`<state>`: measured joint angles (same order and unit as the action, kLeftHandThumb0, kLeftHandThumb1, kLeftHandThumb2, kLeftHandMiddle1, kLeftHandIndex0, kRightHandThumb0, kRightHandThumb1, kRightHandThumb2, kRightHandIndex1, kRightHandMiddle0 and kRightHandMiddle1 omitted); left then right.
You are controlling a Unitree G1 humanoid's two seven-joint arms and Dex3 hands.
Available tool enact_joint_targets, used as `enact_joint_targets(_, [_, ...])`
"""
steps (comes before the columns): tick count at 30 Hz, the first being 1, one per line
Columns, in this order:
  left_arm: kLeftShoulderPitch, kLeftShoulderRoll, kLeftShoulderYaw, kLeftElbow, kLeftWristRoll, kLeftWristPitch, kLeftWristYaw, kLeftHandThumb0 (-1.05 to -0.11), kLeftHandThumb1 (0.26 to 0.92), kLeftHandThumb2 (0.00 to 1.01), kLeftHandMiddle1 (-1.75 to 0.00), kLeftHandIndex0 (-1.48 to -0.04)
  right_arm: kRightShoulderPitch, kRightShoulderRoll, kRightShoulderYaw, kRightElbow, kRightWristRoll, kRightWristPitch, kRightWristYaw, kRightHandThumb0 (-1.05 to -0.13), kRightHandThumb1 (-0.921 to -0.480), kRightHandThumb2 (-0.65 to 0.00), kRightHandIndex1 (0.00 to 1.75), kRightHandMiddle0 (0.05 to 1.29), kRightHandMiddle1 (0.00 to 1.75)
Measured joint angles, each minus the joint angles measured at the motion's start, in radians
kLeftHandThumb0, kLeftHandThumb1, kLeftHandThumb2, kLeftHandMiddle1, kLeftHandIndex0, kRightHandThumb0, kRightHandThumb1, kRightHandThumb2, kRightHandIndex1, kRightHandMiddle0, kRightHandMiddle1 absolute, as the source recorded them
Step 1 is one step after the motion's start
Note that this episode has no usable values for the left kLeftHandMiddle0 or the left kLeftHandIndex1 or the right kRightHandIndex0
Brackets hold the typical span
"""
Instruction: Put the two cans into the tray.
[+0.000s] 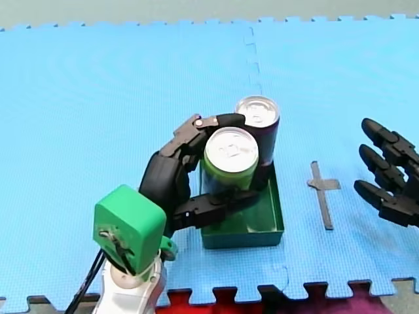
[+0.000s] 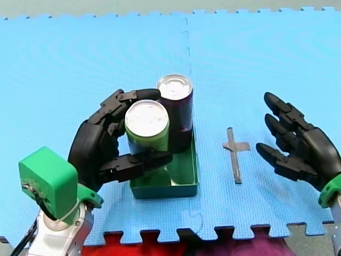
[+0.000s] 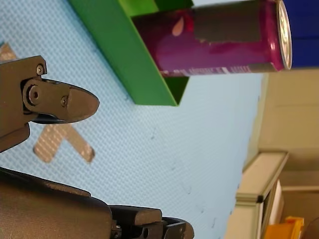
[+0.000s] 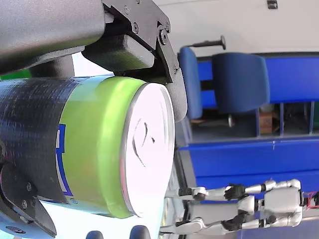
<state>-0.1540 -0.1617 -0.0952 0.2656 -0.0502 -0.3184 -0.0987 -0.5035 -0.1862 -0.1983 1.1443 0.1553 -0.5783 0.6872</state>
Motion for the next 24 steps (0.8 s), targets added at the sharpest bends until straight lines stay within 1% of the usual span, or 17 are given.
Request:
enact_joint_targets(6, [-0.002, -0.003, 0.003, 0.024, -0.001, -0.014, -0.001, -0.399, 0.87, 0.0, -1.75, -0.57, 0.0, 0.001, 0.0, 0.0, 0.0, 0.0, -0.003, -1.048, -0.921, -0.454, 0.0, 0.09, 0.0])
enact_joint_targets(24, [-0.017, -0.008, 0.027, 0.076, -0.039, -0.012, -0.04, -0.395, 0.872, 0.0, -1.75, -0.57, 0.0, 0.002, -0.001, -0.001, 0.003, 0.0, -0.002, -1.048, -0.921, -0.458, 0.0, 0.09, 0.0])
